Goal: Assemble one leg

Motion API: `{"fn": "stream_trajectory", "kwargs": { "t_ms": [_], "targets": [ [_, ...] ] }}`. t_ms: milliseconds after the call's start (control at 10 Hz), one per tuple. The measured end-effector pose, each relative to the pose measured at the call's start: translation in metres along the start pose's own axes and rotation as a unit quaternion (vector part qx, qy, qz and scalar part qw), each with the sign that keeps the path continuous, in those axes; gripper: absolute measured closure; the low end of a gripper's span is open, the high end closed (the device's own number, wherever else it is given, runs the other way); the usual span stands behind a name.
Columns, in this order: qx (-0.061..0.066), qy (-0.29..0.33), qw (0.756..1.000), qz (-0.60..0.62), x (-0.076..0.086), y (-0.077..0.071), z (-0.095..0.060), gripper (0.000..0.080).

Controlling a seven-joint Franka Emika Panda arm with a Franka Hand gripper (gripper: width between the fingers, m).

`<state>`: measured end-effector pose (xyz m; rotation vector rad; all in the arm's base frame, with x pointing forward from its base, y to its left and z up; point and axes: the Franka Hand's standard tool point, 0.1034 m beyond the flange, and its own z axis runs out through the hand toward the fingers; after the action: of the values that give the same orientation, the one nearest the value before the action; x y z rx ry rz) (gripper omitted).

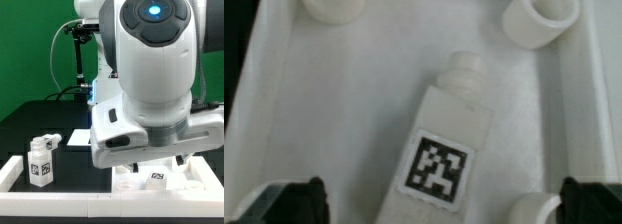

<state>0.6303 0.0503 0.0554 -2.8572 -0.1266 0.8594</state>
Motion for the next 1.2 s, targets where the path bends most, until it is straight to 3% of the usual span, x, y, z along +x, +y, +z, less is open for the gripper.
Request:
{"fn": "stream_trajectory", "kwargs": {
  "t_ms": [300, 600, 800, 1200],
  "targets": [
    [0.000, 0.000, 1.000, -0.001, 0.000, -0.001, 0.001, 0.0151],
    [-0.005, 0.014, 0.995, 0.094, 0.003, -0.010, 0.016, 0.0151],
    [0.000, 0.016, 0.995, 0.101, 0.003, -0.003, 0.029, 0.0151],
    [0.000, 0.037, 0.996, 0.075, 0.011, -0.003, 0.029, 0.0151]
  ]
}}
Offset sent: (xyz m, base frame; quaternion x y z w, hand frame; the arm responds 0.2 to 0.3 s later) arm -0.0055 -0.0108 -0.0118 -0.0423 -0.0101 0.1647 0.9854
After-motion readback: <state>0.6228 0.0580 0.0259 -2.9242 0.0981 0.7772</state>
